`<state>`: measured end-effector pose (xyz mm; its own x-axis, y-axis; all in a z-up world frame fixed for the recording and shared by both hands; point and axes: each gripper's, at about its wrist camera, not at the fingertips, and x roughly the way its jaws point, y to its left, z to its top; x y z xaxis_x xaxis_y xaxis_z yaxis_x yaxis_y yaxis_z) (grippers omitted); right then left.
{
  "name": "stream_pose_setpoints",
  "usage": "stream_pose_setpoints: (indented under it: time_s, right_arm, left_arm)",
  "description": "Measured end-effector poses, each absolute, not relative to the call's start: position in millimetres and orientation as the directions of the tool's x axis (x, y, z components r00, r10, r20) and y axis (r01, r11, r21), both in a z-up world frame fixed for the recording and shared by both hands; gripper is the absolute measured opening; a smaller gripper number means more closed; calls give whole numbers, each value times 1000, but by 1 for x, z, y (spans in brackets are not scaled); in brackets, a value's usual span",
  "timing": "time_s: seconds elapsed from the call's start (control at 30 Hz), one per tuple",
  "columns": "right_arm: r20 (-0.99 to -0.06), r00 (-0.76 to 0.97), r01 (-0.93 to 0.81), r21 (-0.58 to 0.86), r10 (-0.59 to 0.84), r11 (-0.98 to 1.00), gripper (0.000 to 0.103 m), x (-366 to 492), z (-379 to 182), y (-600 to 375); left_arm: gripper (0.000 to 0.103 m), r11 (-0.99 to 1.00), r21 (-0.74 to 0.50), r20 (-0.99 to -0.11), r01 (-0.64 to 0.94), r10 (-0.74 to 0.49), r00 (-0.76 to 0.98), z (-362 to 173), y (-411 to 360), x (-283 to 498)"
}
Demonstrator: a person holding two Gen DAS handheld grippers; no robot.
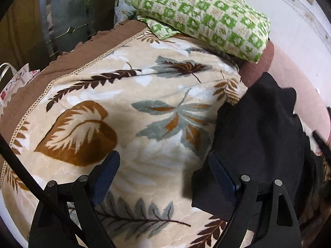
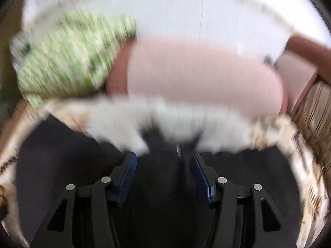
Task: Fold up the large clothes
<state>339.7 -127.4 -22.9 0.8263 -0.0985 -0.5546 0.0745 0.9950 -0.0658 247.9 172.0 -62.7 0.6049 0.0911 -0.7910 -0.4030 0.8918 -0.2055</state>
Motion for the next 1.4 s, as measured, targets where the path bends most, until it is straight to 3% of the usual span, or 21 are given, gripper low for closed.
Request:
stream_pose_setpoints:
  time_s: [0.07,0.2,0.43,0.53,0.63,0.8,0.97,1.2,1.3,1.4]
  right_arm:
    - [-536,844,-41,-34,16,999,54,326,-5,-106]
    - [-607,766,-253,17,211,967,41,334,-16,-51]
    - [-765,643,-259,-166,42,952,40,436,-96,30]
    - [-811,584,-254,-143,34,957,40,455,-107,27]
    - [-793,608,-245,-138,41,960,40,443,-95,21]
    - [-655,741,-221,-34,146,975,43,377,-38,-21]
    - [-575,818,-78,-70,23,994,46,320,-9,-122]
    - [-725,665,229,-31,-179,973,44,334,-68,-289]
    - [-738,607,433,-4,-295,902,44,328,-79,-355]
    - [-746,580,522,34,-326,852,44,314,-75,-388]
  left_arm:
    - [87,883,-212,-784,-419,102,612,-60,174,244]
    - [87,882,-225,-780,-414,91,618,-60,175,242]
    - [87,891,-222,-781,-397,82,619,-59,172,246]
    - [87,892,-216,-780,-397,87,620,-59,171,248]
    - [87,899,-208,-787,-386,80,612,-63,166,251]
    - [87,912,-194,-777,-362,82,624,-62,155,247]
    - [87,920,-216,-752,-327,57,657,-57,145,243]
    - [87,944,-170,-764,-284,56,643,-65,127,250]
    - [87,942,-163,-772,-292,63,633,-68,127,253]
    - [87,943,-159,-772,-294,67,633,-68,127,254]
